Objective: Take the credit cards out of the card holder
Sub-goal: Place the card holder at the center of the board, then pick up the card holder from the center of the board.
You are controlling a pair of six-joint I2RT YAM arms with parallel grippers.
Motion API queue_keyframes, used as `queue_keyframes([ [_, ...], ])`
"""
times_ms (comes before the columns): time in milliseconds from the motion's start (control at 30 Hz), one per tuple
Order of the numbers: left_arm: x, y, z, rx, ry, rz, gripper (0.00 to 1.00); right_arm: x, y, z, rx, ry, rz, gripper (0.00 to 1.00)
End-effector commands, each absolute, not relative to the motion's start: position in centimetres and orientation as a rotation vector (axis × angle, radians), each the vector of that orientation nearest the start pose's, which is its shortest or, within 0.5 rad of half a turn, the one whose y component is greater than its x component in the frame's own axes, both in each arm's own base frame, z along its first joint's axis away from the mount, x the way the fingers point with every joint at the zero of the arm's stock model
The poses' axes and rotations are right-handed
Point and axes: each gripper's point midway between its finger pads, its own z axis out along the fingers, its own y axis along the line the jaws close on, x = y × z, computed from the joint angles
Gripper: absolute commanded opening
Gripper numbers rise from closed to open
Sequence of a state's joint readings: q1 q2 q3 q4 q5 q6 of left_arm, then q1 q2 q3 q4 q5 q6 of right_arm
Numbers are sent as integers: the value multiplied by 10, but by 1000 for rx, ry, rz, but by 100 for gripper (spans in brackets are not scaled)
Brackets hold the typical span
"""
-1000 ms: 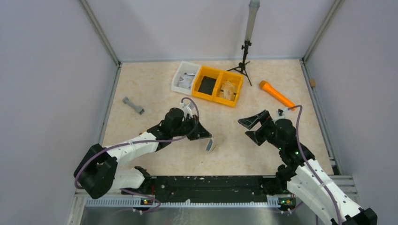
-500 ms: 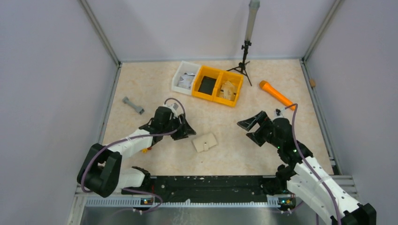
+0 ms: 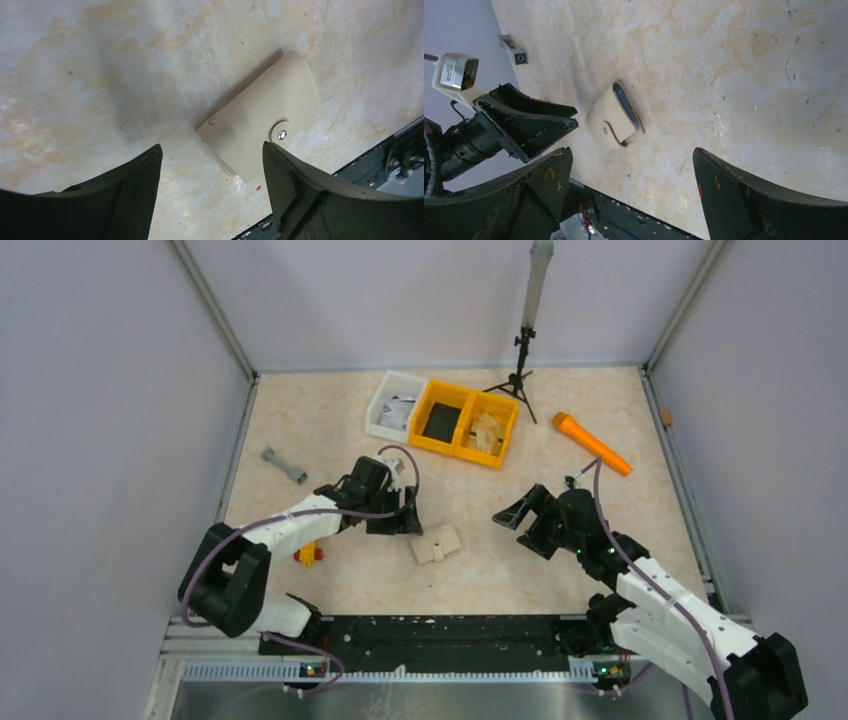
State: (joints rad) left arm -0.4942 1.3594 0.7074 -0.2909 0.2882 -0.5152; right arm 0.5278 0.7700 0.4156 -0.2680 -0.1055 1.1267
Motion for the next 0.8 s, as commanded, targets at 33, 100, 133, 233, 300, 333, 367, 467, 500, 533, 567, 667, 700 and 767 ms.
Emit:
queue_keyframes([
  [33,227,-227,49,392,2701,-643,73,218,199,142,581,2214,1059,92],
  [100,225,-227,42,423,2742,-577,69,217,200,142,574,2213,1064,92],
  [133,225,-226,39,425,2754,-560,66,217,200,143,572,2214,1065,92],
  [233,220,-228,36,427,2782,-575,52,215,200,142,555,2216,1066,92],
  [300,214,-232,37,435,2803,-622,41,214,200,140,548,2221,1063,92],
  [333,210,-234,38,438,2811,-653,36,213,201,138,540,2224,1066,92],
  [367,207,-236,40,441,2811,-683,30,211,205,139,509,2222,1090,92],
  [467,202,-243,49,419,2774,-780,22,204,219,141,396,2200,1193,92],
  [500,200,-246,55,414,2753,-824,21,202,223,142,371,2185,1229,91],
  [533,197,-250,59,409,2736,-868,18,201,226,142,350,2174,1258,91],
  [567,195,-253,63,403,2724,-909,15,199,229,141,338,2171,1275,91],
  [667,189,-257,69,375,2704,-983,5,194,235,133,314,2195,1277,90],
  [700,187,-257,69,359,2702,-992,3,193,236,131,304,2205,1273,90],
  [767,185,-256,68,329,2693,-1002,0,190,239,127,269,2219,1267,89],
])
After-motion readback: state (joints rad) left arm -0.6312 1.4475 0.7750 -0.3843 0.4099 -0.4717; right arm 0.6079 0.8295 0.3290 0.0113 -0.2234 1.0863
